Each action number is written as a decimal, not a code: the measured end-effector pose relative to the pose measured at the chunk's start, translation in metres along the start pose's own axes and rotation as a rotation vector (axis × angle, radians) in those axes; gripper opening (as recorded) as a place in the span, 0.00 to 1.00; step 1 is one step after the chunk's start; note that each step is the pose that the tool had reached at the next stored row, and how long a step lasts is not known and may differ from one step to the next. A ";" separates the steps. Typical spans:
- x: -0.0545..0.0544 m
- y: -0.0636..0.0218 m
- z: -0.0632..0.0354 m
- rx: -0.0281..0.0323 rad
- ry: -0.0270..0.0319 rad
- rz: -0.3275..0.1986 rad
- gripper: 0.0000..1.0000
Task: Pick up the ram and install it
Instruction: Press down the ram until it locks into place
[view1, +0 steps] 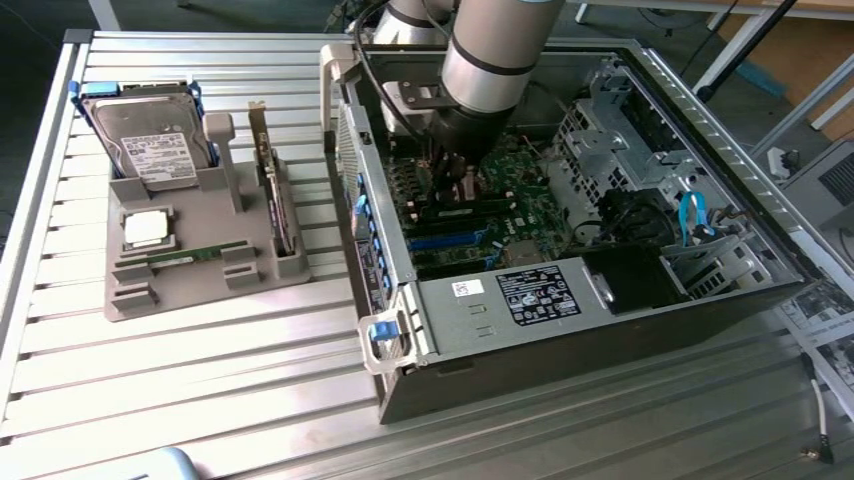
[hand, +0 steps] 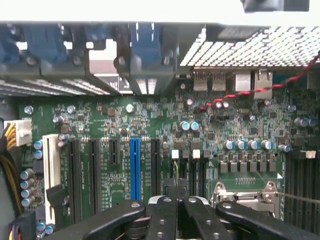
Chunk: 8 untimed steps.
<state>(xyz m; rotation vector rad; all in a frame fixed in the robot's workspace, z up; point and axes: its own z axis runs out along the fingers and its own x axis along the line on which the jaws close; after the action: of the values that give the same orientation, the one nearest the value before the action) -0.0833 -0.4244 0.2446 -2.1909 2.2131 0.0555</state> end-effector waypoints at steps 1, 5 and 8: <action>0.000 0.0012 0.0000 0.0000 0.0000 0.000 0.11; 0.000 0.0059 0.0000 0.0001 0.0000 0.002 0.11; 0.000 0.0097 0.0001 0.0001 0.0000 0.003 0.11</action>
<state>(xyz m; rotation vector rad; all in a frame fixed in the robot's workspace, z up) -0.0930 -0.4243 0.2446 -2.1873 2.2166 0.0554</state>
